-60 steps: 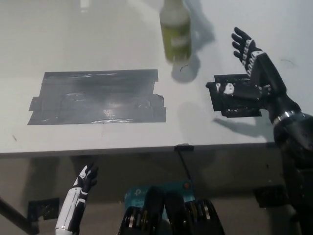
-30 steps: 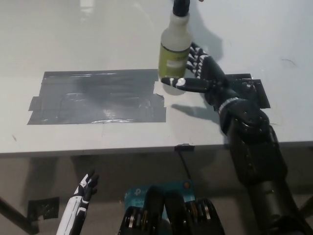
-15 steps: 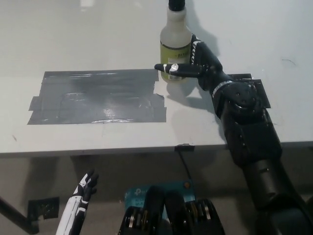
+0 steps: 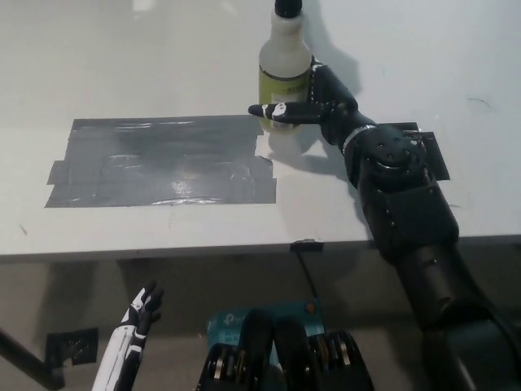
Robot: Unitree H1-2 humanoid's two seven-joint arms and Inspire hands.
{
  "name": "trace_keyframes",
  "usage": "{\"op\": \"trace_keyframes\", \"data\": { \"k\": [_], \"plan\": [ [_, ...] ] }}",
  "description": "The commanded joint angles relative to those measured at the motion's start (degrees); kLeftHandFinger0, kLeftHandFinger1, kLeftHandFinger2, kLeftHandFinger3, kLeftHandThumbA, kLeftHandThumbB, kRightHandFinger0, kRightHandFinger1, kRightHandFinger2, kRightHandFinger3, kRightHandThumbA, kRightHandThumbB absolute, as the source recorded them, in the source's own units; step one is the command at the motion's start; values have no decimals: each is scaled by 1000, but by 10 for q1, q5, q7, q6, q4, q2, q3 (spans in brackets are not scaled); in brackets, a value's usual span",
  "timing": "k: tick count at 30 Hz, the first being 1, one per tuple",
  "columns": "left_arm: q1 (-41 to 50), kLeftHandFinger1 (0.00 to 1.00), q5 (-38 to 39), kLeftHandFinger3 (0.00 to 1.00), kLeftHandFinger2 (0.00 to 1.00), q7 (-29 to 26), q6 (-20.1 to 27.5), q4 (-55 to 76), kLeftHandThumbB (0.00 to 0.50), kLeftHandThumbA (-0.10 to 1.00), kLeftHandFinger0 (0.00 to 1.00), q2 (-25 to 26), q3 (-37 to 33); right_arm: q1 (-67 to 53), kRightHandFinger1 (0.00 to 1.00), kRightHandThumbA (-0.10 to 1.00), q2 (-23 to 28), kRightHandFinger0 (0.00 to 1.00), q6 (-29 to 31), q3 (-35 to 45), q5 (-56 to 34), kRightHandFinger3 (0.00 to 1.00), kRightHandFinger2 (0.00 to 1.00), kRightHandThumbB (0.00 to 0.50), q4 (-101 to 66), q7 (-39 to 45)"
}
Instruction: A person hands a spray bottle to the robot which it grabs with its right hand and places on the black spot infront of it on the table
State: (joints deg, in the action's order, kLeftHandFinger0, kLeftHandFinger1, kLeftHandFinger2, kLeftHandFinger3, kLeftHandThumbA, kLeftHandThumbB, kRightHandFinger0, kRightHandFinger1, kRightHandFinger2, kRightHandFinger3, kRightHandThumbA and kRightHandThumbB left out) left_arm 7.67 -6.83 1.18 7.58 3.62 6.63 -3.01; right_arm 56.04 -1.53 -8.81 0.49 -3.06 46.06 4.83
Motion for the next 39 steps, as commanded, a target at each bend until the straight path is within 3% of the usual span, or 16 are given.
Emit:
{"op": "trace_keyframes", "data": {
  "k": [1, 2, 3, 6, 8, 12, 14, 17, 18, 21, 27, 32, 33, 35, 37, 39],
  "plan": [
    [-2, 1000, 1, 1000, 1000, 8, 7, 15, 100, 1000, 1000, 4, -3, 43, 9, 646, -11, 5, 75, -10, 37, 163, 196, 406, 20, -63],
    [-2, 1000, 3, 1000, 1000, 9, 6, 14, 103, 1000, 1000, 4, -2, 39, 106, 637, -15, 0, 79, -2, 28, 224, 334, 421, 16, -66],
    [-2, 1000, 5, 1000, 1000, 9, 6, 14, 104, 1000, 1000, 3, -2, 37, 150, 634, -15, 0, 79, -3, 27, 286, 403, 437, 14, -64],
    [0, 1000, 8, 1000, 1000, 9, 2, 17, 94, 1000, 1000, 1, -1, 35, 271, 560, -19, 0, 91, 5, 17, 407, 547, 412, 15, -62],
    [-2, 1000, 9, 1000, 1000, 10, -2, 18, 85, 1000, 1000, 1, -2, 33, 305, 571, -20, 0, 102, 11, 12, 459, 586, 430, 16, -63],
    [-6, 1000, 12, 1000, 1000, 10, 0, 16, 73, 1000, 1000, 2, -2, 31, 356, 648, -18, 26, 122, 12, 14, 465, 601, 464, 19, -61],
    [-6, 1000, 9, 1000, 1000, 10, 1, 16, 70, 1000, 1000, 2, -2, 29, 350, 668, -17, 70, 127, 12, 16, 455, 579, 456, 20, -64],
    [-6, 1000, 8, 1000, 1000, 10, 1, 16, 69, 1000, 1000, 2, -3, 25, 332, 690, -16, 45, 128, 13, 16, 412, 550, 453, 16, -68],
    [-6, 1000, 11, 1000, 1000, 11, 1, 15, 75, 1000, 1000, 2, -2, 21, 331, 703, -16, 34, 129, 15, 17, 431, 551, 492, 9, -72],
    [-10, 1000, 9, 1000, 1000, 11, 1, 12, 71, 1000, 1000, 3, -3, 10, 365, 748, -10, 66, 148, 11, 30, 494, 591, 500, -9, -86],
    [-13, 1000, 4, 1000, 1000, 13, 6, 10, 60, 1000, 1000, 6, -2, -39, 341, 721, 11, 52, 142, 15, 30, 478, 566, 455, -108, -77],
    [-15, 1000, 16, 1000, 1000, 18, 8, 7, 49, 1000, 1000, 9, 2, -76, 308, 792, 37, 56, 128, 20, 29, 464, 509, 489, -188, -67],
    [-15, 1000, 18, 1000, 1000, 19, 9, 6, 36, 1000, 1000, 9, 3, -82, 309, 774, 42, 64, 130, 23, 26, 475, 515, 466, -197, -65],
    [-14, 1000, 20, 1000, 1000, 19, 11, 5, 31, 1000, 1000, 8, 3, -96, 339, 734, 58, 205, 128, 27, 22, 524, 547, 434, -219, -58],
    [-12, 1000, 24, 1000, 1000, 21, 9, 3, 34, 1000, 1000, 7, 6, -110, 332, 723, 71, 173, 129, 26, 32, 511, 507, 404, -229, -60],
    [-10, 1000, 20, 1000, 1000, 20, 9, 3, 27, 1000, 1000, 5, 5, -121, 326, 760, 83, 137, 149, 26, 37, 518, 500, 407, -216, -62]
  ]
}}
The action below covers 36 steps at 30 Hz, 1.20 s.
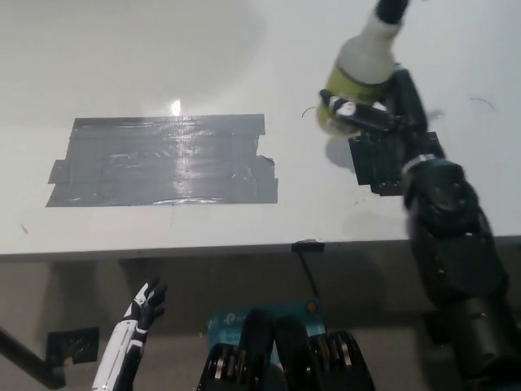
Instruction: A person hands a spray bottle to the robot which it grabs with its right hand and places on the black spot infront of it on the table
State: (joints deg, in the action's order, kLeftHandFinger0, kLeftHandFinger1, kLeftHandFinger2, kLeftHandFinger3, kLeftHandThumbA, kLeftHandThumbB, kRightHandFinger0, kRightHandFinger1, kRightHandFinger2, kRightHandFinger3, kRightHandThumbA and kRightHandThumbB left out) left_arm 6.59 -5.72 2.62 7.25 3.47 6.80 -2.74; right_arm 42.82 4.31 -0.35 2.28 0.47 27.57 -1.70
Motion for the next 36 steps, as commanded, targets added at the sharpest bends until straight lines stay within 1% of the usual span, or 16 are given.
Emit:
{"op": "trace_keyframes", "data": {
  "k": [1, 5, 10, 11, 16, 18, 20, 24, 26, 27, 29, 32, 33, 34, 35, 36],
  "plan": [
    [1, 1000, 8, 1000, 1000, 5, 13, 5, 27, 1000, 1000, 3, 2, 9, 329, 761, 26, 137, 66, 8, 1, 524, 506, 412, -30, 4],
    [2, 1000, 8, 1000, 1000, 4, 4, 10, 18, 1000, 1000, 0, 1, -6, 306, 739, 37, 80, 66, 12, -2, 516, 498, 387, -17, 0],
    [0, 1000, 7, 1000, 1000, 4, 4, 9, 9, 1000, 1000, 0, 1, -9, 280, 680, 46, 100, 83, 8, 6, 512, 475, 340, 18, -2],
    [-2, 1000, 7, 1000, 1000, 4, 4, 10, 22, 1000, 1000, 1, 2, -8, 267, 679, 46, 81, 88, 8, 5, 511, 461, 352, 30, 0],
    [-4, 1000, 1, 1000, 1000, 1, 8, 11, 0, 1000, 1000, 1, 1, -2, 268, 702, 43, 66, 82, 10, 7, 515, 466, 396, 68, -10],
    [-4, 1000, 4, 1000, 1000, 2, 5, 13, 3, 1000, 1000, 0, 1, 4, 287, 715, 43, 119, 95, 8, 12, 509, 476, 399, 91, -17],
    [-5, 1000, 5, 1000, 1000, 3, 8, 12, 0, 1000, 1000, 1, 1, 6, 267, 745, 41, 81, 95, 5, 20, 472, 469, 427, 106, -26],
    [-6, 1000, 3, 1000, 1000, 2, 11, 11, 2, 1000, 1000, 1, 1, 10, 237, 744, 41, 41, 119, -5, 39, 417, 441, 409, 129, -42],
    [-5, 1000, 5, 1000, 1000, 2, 9, 13, 0, 1000, 1000, 0, 1, 12, 237, 730, 40, 58, 131, -7, 43, 364, 428, 414, 140, -46],
    [-5, 1000, 5, 1000, 1000, 3, 10, 12, 4, 1000, 1000, 0, 1, 13, 255, 741, 40, 84, 140, -12, 52, 325, 431, 398, 149, -53],
    [-6, 1000, 4, 1000, 1000, 2, 11, 10, 3, 1000, 1000, 1, 1, 14, 257, 742, 41, 89, 161, -24, 74, 311, 429, 381, 164, -70],
    [-5, 1000, 4, 1000, 1000, 2, 9, 11, 7, 1000, 1000, 0, 2, 14, 275, 730, 41, 91, 168, -24, 73, 306, 451, 391, 175, -75],
    [-6, 1000, 6, 1000, 1000, 2, 8, 12, 7, 1000, 1000, 0, 2, 14, 319, 742, 42, 119, 171, -23, 72, 354, 500, 431, 179, -75],
    [-6, 1000, 5, 1000, 1000, 2, 8, 12, 5, 1000, 1000, 0, 2, 12, 433, 758, 43, 211, 173, -23, 71, 474, 637, 451, 179, -74],
    [-6, 1000, 5, 1000, 1000, 2, 8, 12, 4, 1000, 1000, 0, 1, 12, 502, 761, 44, 288, 175, -23, 71, 513, 686, 456, 181, -73],
    [-6, 1000, 4, 1000, 1000, 2, 8, 13, 4, 1000, 1000, 0, 1, 10, 677, 753, 46, 457, 178, -24, 67, 680, 858, 454, 180, -65]
  ]
}}
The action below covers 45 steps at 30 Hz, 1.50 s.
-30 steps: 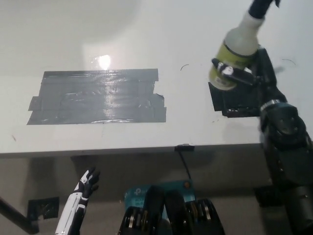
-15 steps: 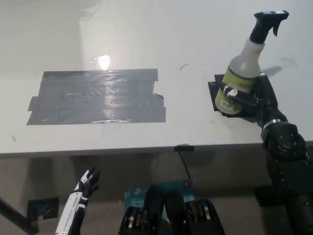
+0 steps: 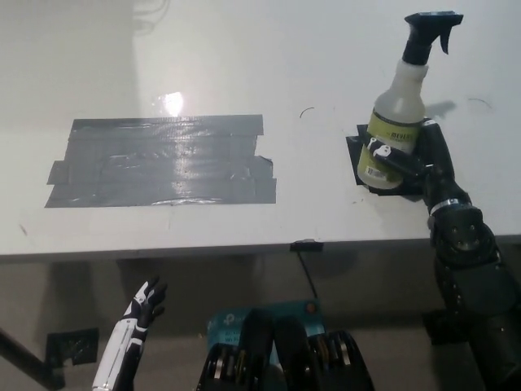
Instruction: A person hands a spray bottle to the robot which it grabs with its right hand and places on the black spot infront of it on the table
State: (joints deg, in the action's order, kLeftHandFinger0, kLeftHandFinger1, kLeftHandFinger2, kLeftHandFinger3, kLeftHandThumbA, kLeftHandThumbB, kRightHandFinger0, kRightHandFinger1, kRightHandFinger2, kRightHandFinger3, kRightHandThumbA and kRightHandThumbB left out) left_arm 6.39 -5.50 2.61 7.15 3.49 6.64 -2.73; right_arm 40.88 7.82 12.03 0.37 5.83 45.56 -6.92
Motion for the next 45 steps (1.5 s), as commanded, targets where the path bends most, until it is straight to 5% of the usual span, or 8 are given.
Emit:
{"op": "trace_keyframes", "data": {
  "k": [1, 2, 4, 20, 26, 30, 41, 45],
  "plan": [
    [-5, 1000, 1, 1000, 1000, 1, 8, 13, 10, 1000, 1000, 1, 1, 27, 998, 724, 14, 736, 48, -6, 3, 1000, 1000, 454, -4, 11],
    [-6, 1000, 2, 1000, 1000, 1, 5, 13, 16, 1000, 1000, 0, 2, 23, 1000, 736, 22, 1000, 34, -13, -15, 1000, 1000, 462, -12, 64],
    [-6, 1000, 6, 1000, 1000, 3, 4, 12, 18, 1000, 1000, 0, 3, 12, 1000, 735, 31, 1000, 18, -21, -23, 1000, 1000, 500, -25, 98],
    [-13, 1000, 0, 1000, 1000, 0, 10, 7, 21, 1000, 1000, 2, 3, -68, 1000, 820, 79, 1000, 1, -26, -50, 1000, 1000, 499, -88, 181],
    [-14, 1000, 0, 1000, 1000, 0, 8, 7, 11, 1000, 1000, 2, 3, -101, 1000, 804, 89, 1000, -24, -8, -76, 1000, 1000, 454, -131, 197],
    [-13, 1000, 0, 1000, 1000, 1, 11, 4, 3, 1000, 1000, 3, 2, -124, 1000, 838, 98, 1000, -42, 2, -83, 1000, 1000, 500, -159, 197],
    [-15, 1000, -2, 1000, 1000, 0, 19, -4, 3, 1000, 1000, 3, 2, -173, 1000, 840, 119, 1000, -57, 22, -123, 1000, 1000, 457, -240, 233],
    [-14, 1000, -2, 1000, 1000, 1, 14, 0, 1, 1000, 1000, 2, 2, -194, 1000, 836, 122, 1000, -71, 30, -136, 1000, 1000, 478, -277, 237]
  ]
}}
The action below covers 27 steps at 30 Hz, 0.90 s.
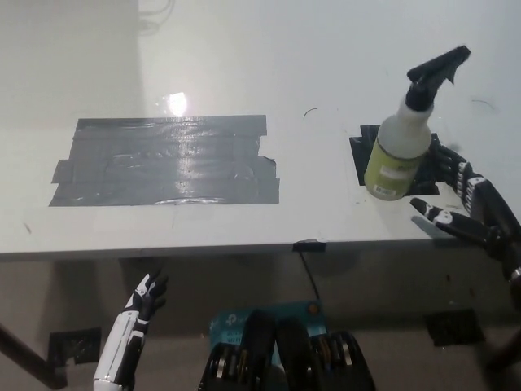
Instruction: A person hands a spray bottle to the robot which it grabs with its right hand and places on the black spot infront of it on the table
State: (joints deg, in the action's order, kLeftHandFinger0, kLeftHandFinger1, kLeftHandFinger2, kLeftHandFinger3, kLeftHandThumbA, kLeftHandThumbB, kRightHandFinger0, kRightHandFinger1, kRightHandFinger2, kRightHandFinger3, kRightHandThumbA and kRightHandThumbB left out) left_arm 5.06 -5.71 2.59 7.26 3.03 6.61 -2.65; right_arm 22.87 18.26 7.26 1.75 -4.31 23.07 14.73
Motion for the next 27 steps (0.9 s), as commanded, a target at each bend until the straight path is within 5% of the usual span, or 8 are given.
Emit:
{"op": "trace_keyframes", "data": {
  "k": [1, 2, 14, 20, 27],
  "plan": [
    [0, 1000, 0, 1000, 1000, 1, 13, 4, 0, 1000, 1000, 2, 0, -24, 1000, 848, 19, 1000, -24, 19, -37, 1000, 1000, 467, -65, 21],
    [0, 1000, 0, 1000, 1000, 2, 12, 4, 0, 1000, 1000, 2, 0, -36, 1000, 838, 19, 1000, -26, 22, -43, 1000, 1000, 443, -83, 22],
    [-2, 1000, 2, 1000, 1000, 1, 14, 2, 32, 1000, 1000, 4, 3, -272, 1000, 1000, -34, 1000, -34, -7, -56, 1000, 1000, 495, -475, 3],
    [11, 1000, 3, 1000, 1000, 4, 9, 9, 16, 1000, 1000, 5, 2, -330, 1000, 1000, -64, 1000, -8, -45, -5, 1000, 1000, 454, -466, 4],
    [11, 1000, 26, 1000, 1000, 10, 10, 9, 52, 1000, 1000, 2, 5, -326, 1000, 1000, -59, 1000, -3, -67, 14, 1000, 1000, 468, -378, 16]
  ]
}}
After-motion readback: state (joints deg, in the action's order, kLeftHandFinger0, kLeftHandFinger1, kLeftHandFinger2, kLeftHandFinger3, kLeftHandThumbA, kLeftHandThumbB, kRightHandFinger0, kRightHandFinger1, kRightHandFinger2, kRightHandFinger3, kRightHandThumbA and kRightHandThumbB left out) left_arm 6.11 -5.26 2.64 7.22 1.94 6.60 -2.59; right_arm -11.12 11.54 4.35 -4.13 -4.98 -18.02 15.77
